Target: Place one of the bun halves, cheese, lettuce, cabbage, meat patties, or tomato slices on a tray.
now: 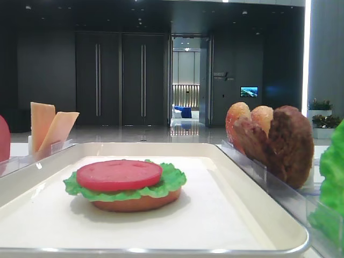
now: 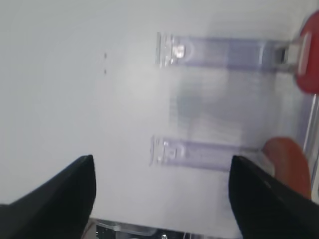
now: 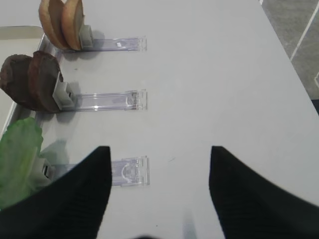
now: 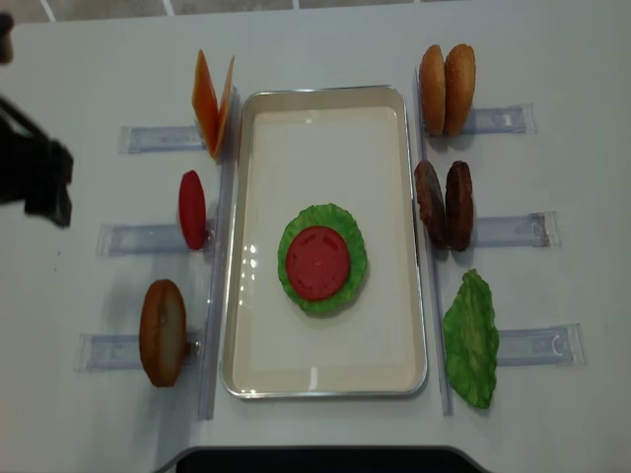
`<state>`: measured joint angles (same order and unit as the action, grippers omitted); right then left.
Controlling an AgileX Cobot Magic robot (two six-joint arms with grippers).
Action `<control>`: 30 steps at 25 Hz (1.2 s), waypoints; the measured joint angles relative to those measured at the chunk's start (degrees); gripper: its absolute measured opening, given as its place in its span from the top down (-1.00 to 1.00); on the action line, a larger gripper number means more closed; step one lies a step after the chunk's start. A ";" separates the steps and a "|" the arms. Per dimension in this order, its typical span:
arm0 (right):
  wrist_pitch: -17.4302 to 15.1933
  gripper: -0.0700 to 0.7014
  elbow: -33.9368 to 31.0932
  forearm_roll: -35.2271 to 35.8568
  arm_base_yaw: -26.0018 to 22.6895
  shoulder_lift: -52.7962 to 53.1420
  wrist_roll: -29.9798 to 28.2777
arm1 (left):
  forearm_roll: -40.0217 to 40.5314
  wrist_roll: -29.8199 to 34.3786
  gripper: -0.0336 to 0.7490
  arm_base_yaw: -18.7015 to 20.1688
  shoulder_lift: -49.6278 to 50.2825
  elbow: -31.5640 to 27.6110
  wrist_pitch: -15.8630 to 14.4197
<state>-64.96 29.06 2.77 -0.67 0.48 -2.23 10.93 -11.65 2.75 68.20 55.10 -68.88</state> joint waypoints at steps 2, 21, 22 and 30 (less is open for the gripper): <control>0.00 -0.25 0.00 0.00 0.00 0.00 0.00 | -1.49 -0.55 -0.70 0.01 -8.06 -7.47 2.60; 0.00 -0.25 0.00 0.00 0.00 0.00 0.00 | -4.56 9.10 -0.70 0.01 -66.29 -28.24 6.32; 0.00 -0.25 0.00 0.00 0.00 0.00 0.00 | -5.10 9.77 -0.70 0.01 -68.08 -28.24 5.95; 0.00 -0.25 0.00 0.00 0.00 0.00 0.00 | -6.67 11.65 -0.70 0.01 -69.03 -28.24 5.38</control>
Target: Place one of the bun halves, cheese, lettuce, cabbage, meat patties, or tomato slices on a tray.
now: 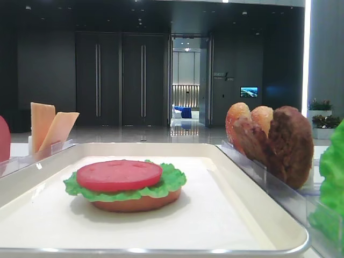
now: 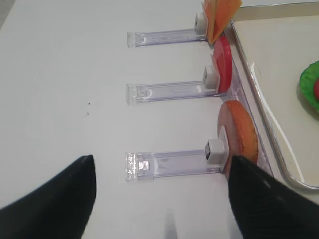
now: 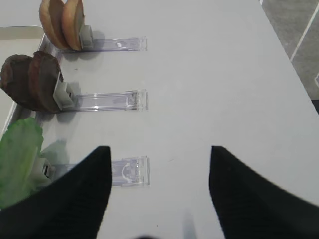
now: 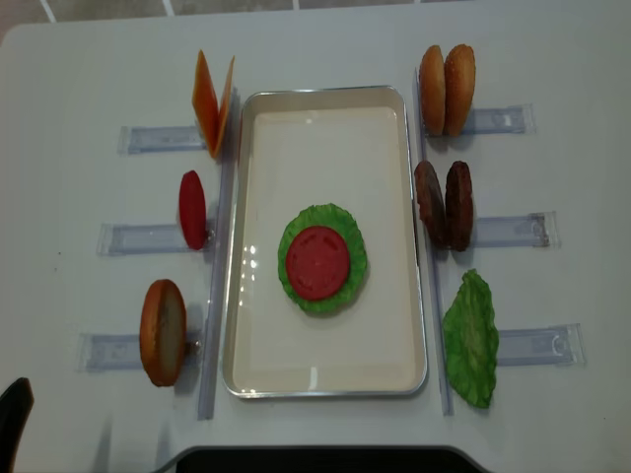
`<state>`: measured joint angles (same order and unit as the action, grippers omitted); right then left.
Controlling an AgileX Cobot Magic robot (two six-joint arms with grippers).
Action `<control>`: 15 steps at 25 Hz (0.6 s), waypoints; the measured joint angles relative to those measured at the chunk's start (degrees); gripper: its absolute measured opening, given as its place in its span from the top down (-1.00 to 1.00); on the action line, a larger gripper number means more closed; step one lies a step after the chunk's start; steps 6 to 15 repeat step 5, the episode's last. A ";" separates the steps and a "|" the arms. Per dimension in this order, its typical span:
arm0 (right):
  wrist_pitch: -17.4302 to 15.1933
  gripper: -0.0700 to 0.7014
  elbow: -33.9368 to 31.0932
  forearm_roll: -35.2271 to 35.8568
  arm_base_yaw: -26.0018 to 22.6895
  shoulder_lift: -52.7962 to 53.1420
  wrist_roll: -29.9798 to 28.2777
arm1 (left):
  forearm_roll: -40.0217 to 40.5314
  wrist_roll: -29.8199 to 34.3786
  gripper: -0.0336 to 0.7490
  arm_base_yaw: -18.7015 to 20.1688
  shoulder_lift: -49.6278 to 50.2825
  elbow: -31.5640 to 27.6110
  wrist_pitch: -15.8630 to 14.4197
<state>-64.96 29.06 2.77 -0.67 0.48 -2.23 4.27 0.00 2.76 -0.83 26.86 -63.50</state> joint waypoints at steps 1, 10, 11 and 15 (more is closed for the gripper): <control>0.00 -0.25 0.00 0.00 0.00 0.00 0.00 | 0.00 0.00 -0.70 0.00 0.00 0.00 0.00; 0.00 -0.25 0.00 0.00 0.00 0.00 0.00 | 0.00 0.00 -0.70 0.00 0.00 0.00 0.00; 0.00 -0.25 0.00 0.00 0.00 0.00 0.00 | 0.00 0.00 -0.70 0.00 0.00 0.00 0.00; 0.00 -0.25 0.00 0.00 0.00 0.00 0.00 | 0.00 0.00 -0.70 0.00 0.00 0.00 0.00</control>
